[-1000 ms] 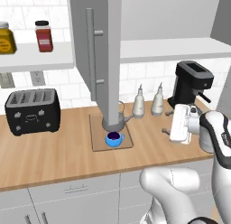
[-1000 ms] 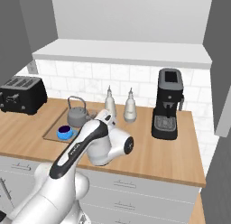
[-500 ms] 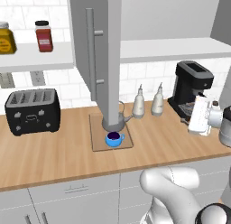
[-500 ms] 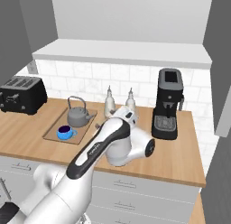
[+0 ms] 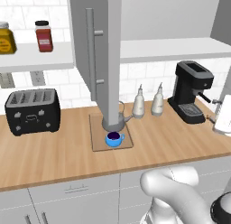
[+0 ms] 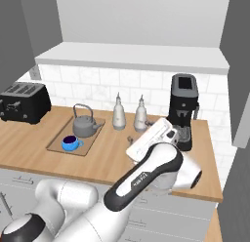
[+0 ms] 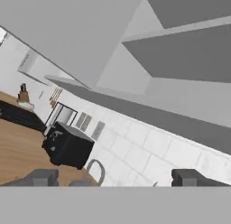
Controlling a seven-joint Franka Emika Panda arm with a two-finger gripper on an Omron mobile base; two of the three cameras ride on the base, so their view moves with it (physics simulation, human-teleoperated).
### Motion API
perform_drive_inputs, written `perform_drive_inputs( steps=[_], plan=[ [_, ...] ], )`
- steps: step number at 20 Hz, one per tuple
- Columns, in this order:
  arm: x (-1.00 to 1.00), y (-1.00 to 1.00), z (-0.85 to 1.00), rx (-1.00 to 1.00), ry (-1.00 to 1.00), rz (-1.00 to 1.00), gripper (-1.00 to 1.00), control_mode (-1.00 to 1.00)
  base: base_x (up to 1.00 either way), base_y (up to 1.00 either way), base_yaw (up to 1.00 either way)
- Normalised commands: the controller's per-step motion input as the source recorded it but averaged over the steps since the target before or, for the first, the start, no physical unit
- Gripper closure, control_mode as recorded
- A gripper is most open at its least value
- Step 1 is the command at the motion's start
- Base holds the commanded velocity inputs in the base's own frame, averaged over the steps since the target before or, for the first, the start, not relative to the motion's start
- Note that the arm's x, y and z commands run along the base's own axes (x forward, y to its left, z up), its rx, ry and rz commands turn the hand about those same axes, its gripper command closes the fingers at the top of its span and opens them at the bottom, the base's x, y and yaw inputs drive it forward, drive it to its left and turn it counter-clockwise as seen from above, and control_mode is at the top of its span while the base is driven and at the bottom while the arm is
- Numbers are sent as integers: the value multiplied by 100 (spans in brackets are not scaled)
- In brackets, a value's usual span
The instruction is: Pick the kettle from the counter and place it on the tray. Then pick the mug from the cabinet and place it on the tray. Then close the cabinet doors.
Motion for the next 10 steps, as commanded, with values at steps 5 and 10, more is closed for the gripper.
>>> perform_drive_inputs(
  steps=[5, 10],
  plan=[
    [-11, -54, 30, 11, -30, -8, -100, -100, 0, 0, 0],
    [-2, -70, 35, 5, -9, -15, -100, -100, 0, 0, 0]
  ],
)
